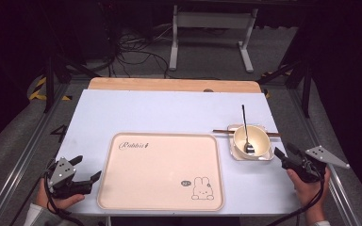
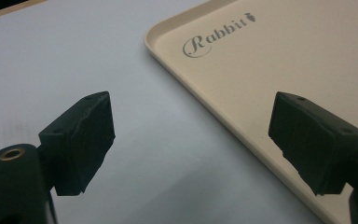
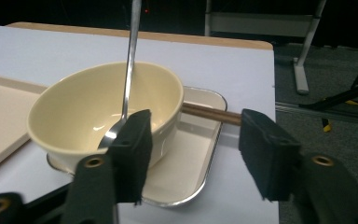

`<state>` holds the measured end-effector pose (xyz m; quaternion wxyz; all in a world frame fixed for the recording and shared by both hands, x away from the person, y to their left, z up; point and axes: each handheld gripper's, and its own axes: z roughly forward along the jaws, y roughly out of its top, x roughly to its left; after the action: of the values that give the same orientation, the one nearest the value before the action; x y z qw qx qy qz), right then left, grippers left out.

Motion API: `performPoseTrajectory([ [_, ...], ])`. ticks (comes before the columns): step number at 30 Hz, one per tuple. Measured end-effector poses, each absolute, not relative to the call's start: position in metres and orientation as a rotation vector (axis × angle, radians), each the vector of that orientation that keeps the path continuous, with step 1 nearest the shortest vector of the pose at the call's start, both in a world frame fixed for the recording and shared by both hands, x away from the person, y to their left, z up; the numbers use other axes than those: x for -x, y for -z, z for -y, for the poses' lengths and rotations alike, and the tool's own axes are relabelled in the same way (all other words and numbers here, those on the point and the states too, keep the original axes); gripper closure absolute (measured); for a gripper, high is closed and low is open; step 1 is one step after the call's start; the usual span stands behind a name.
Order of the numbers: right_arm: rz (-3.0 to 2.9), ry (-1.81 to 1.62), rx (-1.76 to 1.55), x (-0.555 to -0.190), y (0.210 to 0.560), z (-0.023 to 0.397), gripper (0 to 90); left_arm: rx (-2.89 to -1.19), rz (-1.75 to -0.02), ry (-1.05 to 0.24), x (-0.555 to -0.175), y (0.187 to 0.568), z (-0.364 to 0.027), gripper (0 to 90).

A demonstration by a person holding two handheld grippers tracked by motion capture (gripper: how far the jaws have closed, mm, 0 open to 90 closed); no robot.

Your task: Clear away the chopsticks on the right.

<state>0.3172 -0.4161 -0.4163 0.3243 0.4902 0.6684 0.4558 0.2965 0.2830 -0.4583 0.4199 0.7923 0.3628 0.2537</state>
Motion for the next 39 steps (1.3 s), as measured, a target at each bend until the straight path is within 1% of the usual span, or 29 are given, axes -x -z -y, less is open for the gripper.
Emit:
performPoseTrajectory([
  [2,-1.745,-1.181,-1.281,-0.325,0.413,0.418,53.9,-2.012,-0.889,-0.636,-0.297,0.459,-0.28,13.8],
  [5,-1.768,-1.159,-1.294,-0.339,0.411,0.421,59.0,-2.04,-0.876,-0.641,-0.299,0.461,-0.277,14.1],
  [6,-1.778,-1.139,-1.296,-0.344,0.411,0.421,62.0,-2.044,-0.88,-0.635,-0.3,0.462,-0.277,14.5],
  [7,-1.787,-1.115,-1.305,-0.348,0.41,0.421,67.2,-2.042,-0.886,-0.635,-0.3,0.463,-0.277,14.6],
  [8,-1.797,-1.102,-1.315,-0.352,0.41,0.421,70.6,-2.047,-0.886,-0.631,-0.301,0.463,-0.278,14.7],
  [10,-1.814,-1.093,-1.332,-0.361,0.409,0.423,73.3,-2.037,-0.903,-0.628,-0.301,0.463,-0.28,14.8],
  [13,-1.81,-1.098,-1.353,-0.374,0.406,0.423,82.2,-2.028,-0.913,-0.626,-0.3,0.463,-0.282,15.1],
  [15,-1.815,-1.091,-1.36,-0.384,0.404,0.422,85.2,-2.03,-0.913,-0.626,-0.3,0.463,-0.281,15.2],
  [18,-1.814,-1.093,-1.383,-0.395,0.402,0.421,86.2,-2.033,-0.906,-0.621,-0.3,0.463,-0.28,16.0],
  [19,-1.807,-1.093,-1.395,-0.4,0.403,0.421,88.3,-2.043,-0.902,-0.623,-0.299,0.462,-0.279,16.0],
  [22,-1.812,-1.102,-1.429,-0.414,0.408,0.421,90.0,-2.046,-0.91,-0.617,-0.299,0.462,-0.277,16.3],
  [28,-1.881,-0.999,-1.439,-0.434,0.421,0.416,90.0,-2.061,-0.886,-0.613,-0.298,0.462,-0.275,16.4],
  [39,-1.952,-0.917,-1.483,-0.443,0.433,0.41,90.0,-2.061,-0.878,-0.599,-0.298,0.463,-0.277,15.5],
])
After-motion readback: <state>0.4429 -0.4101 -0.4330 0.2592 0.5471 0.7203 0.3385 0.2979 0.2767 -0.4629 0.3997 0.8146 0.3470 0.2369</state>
